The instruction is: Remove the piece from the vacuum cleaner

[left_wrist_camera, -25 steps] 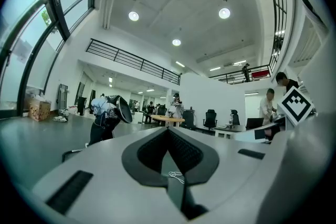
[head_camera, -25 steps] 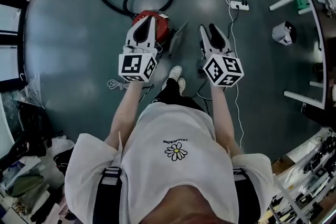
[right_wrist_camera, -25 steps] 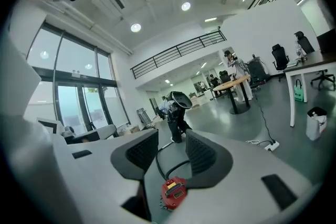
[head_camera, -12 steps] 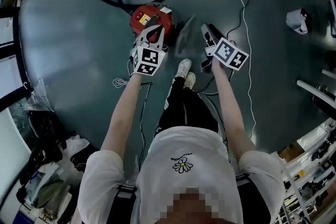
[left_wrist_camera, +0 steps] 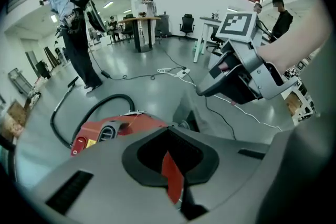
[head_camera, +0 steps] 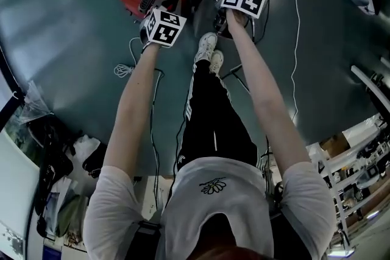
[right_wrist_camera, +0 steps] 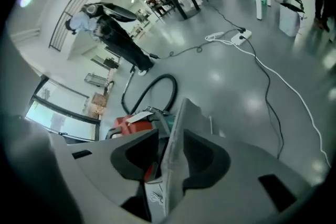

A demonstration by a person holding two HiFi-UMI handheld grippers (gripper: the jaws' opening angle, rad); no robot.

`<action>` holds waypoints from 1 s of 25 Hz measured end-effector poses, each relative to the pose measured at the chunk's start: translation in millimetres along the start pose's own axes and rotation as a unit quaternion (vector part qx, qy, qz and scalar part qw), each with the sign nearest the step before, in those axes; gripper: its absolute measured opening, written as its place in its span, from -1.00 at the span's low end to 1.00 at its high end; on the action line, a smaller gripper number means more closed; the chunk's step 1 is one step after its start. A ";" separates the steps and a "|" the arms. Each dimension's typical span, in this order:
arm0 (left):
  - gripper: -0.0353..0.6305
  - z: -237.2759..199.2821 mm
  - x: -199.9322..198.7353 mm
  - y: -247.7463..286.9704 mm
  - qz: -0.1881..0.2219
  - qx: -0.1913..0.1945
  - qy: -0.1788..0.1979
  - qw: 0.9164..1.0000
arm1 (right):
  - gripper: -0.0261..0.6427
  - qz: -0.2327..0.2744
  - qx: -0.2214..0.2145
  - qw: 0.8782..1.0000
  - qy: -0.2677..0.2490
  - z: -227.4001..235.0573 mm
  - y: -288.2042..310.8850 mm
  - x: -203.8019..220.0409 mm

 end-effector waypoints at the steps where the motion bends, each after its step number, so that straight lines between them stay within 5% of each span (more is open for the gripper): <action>1: -0.88 -0.8 2.9 6.9 -0.006 -0.002 -0.007 1.000 | -0.47 -0.009 0.007 1.000 0.016 5.6 9.5 3.0; 5: -0.88 -4.3 11.0 20.5 -0.019 -0.004 -0.028 0.999 | -0.47 -0.020 0.016 0.999 0.047 11.8 33.9 6.0; 12: -0.88 -4.8 13.9 18.8 0.000 0.010 -0.033 0.999 | -0.48 -0.045 0.083 0.995 0.022 14.9 59.3 10.8; 14: -0.88 -5.0 14.1 19.1 -0.001 0.010 -0.023 1.000 | -0.67 -0.062 0.101 0.993 -0.004 20.9 58.7 15.4; 16: -0.88 -5.6 15.0 19.8 -0.002 0.003 -0.021 1.000 | -0.83 -0.077 0.100 0.992 -0.028 28.2 56.4 20.6; 23: -0.88 -7.9 12.6 17.9 -0.002 0.005 -0.036 0.999 | -0.83 -0.069 0.065 0.989 -0.118 34.1 40.1 36.9; 25: -0.88 -7.3 13.0 17.2 0.006 0.001 -0.045 0.999 | -0.83 -0.063 0.057 0.990 -0.108 37.1 35.3 41.5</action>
Point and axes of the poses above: the fingertips, and each gripper's own axes: y forward along the fingers, z to its right, x out of its underside, the point moved 10 cm from there along -y, backward along the fingers, and after that the axes turned 13 degrees about z, right-handed, at the moved point
